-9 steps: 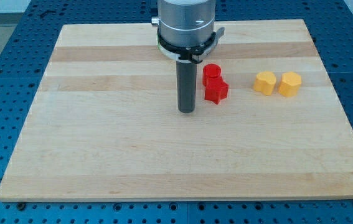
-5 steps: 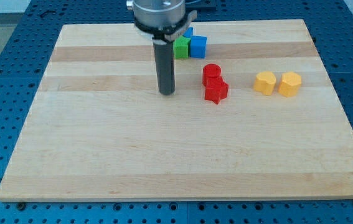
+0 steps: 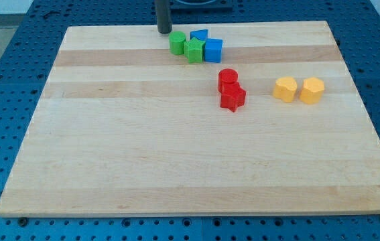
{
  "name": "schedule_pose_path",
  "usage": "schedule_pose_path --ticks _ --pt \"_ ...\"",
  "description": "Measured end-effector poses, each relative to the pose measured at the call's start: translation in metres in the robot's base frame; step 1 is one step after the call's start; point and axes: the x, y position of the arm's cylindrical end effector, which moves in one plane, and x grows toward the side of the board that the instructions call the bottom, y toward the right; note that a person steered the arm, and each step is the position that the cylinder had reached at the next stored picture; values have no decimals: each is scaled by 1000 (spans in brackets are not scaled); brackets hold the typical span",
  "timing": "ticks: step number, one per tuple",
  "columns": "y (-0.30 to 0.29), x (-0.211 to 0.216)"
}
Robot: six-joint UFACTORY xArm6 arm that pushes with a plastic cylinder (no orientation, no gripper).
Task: Move green star towards center
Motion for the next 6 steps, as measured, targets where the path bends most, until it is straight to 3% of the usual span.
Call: schedule_pose_path --ticks 3,4,6 --pt "48 2" --pt "64 23" --pt "52 131"
